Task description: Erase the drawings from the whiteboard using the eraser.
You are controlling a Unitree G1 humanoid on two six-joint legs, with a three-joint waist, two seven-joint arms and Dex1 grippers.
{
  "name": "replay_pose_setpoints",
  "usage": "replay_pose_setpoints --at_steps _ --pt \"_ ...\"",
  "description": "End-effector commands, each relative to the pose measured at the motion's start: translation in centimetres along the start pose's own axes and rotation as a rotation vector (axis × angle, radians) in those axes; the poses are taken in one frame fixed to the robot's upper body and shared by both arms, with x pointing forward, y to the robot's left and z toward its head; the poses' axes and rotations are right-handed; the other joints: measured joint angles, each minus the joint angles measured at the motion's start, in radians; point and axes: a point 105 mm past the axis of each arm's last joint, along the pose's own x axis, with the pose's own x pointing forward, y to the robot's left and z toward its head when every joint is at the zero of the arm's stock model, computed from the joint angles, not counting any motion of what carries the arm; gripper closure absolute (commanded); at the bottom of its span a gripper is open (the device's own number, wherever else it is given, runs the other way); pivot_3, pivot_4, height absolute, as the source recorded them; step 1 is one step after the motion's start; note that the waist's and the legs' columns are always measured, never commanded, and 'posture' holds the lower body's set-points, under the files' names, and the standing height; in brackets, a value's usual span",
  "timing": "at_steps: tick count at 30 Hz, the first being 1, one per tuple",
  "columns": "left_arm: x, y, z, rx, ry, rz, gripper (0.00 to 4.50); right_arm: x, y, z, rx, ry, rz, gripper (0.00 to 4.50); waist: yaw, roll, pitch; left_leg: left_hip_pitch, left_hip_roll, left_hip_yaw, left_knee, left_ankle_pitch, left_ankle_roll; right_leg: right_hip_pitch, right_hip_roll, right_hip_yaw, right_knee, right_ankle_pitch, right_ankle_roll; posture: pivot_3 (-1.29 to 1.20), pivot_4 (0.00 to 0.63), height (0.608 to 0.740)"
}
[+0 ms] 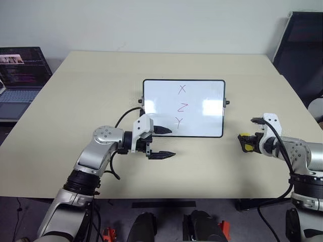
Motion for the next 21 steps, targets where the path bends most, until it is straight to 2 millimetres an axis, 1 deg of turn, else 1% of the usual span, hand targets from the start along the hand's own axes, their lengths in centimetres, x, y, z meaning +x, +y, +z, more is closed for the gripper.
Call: replay_pose_setpoints --at_steps 1,4,6,8,10,12,16,18,21 --pt "-0.4 0.5 1.4 0.048 -0.036 0.023 0.00 0.0 0.1 0.1 0.018 0.001 0.005 3.44 0.000 0.000 0.000 0.000 0.000 0.000 0.000 0.000 0.000 0.000 0.000 0.000 0.000 0.000 0.000 0.00 0.150 0.740" --pt "-0.4 0.5 1.4 0.050 -0.035 0.026 0.00 0.0 0.1 0.4 0.017 -0.003 0.002 3.44 0.000 0.000 0.000 0.000 0.000 0.000 0.000 0.000 0.000 0.000 0.000 0.000 0.000 0.000 0.000 0.00 0.150 0.740" --pt "-0.5 0.4 1.4 0.052 -0.033 0.040 0.00 -0.3 0.8 1.6 -0.024 -0.047 0.014 3.44 0.000 0.000 0.000 0.000 0.000 0.000 0.000 0.000 0.000 0.000 0.000 0.000 0.000 0.000 0.000 0.00 0.150 0.740" --pt "-0.5 0.5 1.4 0.047 -0.034 0.078 0.00 -0.7 1.9 3.7 -0.122 -0.137 0.014 3.44 -0.002 0.000 0.000 0.000 0.000 0.000 0.000 0.000 0.000 0.000 0.000 0.000 0.000 0.000 0.000 0.00 0.150 0.740" --pt "-0.4 0.5 1.7 0.039 -0.053 0.127 0.00 -1.2 3.3 5.4 -0.205 -0.221 0.026 3.44 -0.004 0.001 0.000 0.000 0.000 0.000 0.000 0.000 0.000 -0.001 0.000 0.001 0.000 0.000 0.000 0.00 0.150 0.740" --pt "-0.3 0.6 2.0 0.034 -0.069 0.179 0.00 -1.6 4.7 6.7 -0.279 -0.289 0.045 3.44 -0.005 0.001 0.001 0.000 0.000 0.000 0.000 0.000 0.000 -0.001 0.000 0.001 0.000 0.000 0.000 0.00 0.150 0.740" --pt "-0.3 2.0 2.3 0.051 -0.057 0.350 0.00 -2.5 6.8 8.6 -0.371 -0.389 0.069 3.44 0.000 0.000 0.001 -0.001 0.000 -0.001 0.000 0.000 0.000 -0.001 0.000 0.000 0.000 0.000 0.000 0.00 0.150 0.740" --pt "-0.3 2.6 2.6 0.059 -0.062 0.429 0.00 -2.9 7.2 9.5 -0.405 -0.438 0.062 3.44 0.002 0.000 0.001 -0.001 0.000 -0.001 0.000 0.000 0.000 -0.001 0.000 0.000 0.000 0.000 0.000 0.00 0.150 0.740" --pt "-1.1 4.3 2.7 0.052 -0.063 0.594 0.00 -3.2 7.8 11.0 -0.454 -0.498 0.051 3.44 0.007 0.000 0.001 -0.001 -0.001 -0.001 0.000 0.000 0.000 -0.001 -0.001 0.000 0.000 0.000 0.000 0.00 0.150 0.740"
